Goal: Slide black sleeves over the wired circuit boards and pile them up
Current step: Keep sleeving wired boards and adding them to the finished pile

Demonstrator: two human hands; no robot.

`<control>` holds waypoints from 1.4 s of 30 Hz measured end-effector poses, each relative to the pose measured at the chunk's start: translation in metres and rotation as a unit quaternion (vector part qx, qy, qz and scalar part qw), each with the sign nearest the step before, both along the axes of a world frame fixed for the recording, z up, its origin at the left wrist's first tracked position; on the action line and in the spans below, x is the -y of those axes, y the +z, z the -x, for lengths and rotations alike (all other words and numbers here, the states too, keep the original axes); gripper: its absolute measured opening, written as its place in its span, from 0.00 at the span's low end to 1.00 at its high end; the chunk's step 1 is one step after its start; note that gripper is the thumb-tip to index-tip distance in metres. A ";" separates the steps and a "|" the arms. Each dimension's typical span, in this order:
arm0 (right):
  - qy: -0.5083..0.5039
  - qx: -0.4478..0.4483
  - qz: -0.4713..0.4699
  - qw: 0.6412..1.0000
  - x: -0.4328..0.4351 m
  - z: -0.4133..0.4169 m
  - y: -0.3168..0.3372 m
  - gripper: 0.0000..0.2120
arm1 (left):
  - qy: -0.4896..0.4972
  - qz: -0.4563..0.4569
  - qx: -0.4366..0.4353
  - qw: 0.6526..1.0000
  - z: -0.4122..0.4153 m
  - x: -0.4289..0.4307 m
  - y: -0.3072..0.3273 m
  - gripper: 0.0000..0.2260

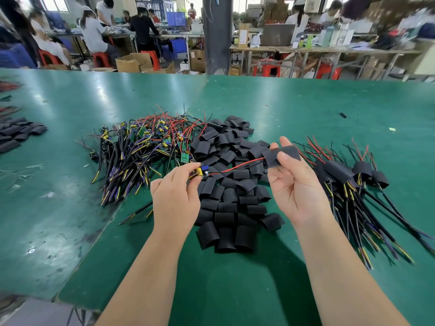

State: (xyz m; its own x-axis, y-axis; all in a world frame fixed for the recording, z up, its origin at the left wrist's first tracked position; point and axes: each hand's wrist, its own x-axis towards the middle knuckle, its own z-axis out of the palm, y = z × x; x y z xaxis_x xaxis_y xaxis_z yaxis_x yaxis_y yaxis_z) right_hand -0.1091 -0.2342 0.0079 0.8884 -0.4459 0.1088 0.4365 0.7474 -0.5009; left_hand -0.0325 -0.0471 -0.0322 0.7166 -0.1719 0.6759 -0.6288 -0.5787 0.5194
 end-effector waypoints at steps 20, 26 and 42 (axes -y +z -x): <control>0.039 -0.091 0.156 0.983 -0.039 -0.009 -0.014 0.07 | -0.144 0.115 -0.064 0.981 0.019 0.009 0.013 0.09; -0.005 -0.112 0.284 0.952 -0.034 -0.008 -0.017 0.14 | -0.114 0.122 -0.095 0.981 0.020 0.010 0.013 0.10; -0.033 -0.144 0.357 0.922 -0.034 -0.006 -0.016 0.07 | -0.124 0.129 -0.145 0.973 0.022 0.012 0.015 0.09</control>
State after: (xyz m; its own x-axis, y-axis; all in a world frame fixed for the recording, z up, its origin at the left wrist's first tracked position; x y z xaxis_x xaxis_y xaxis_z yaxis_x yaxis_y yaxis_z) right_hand -0.1028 -0.2006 -0.0077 0.8996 -0.4069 0.1587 0.2408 0.1591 -0.9574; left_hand -0.0542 -0.0595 -0.0168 0.8419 -0.2148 0.4950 -0.5376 -0.2550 0.8037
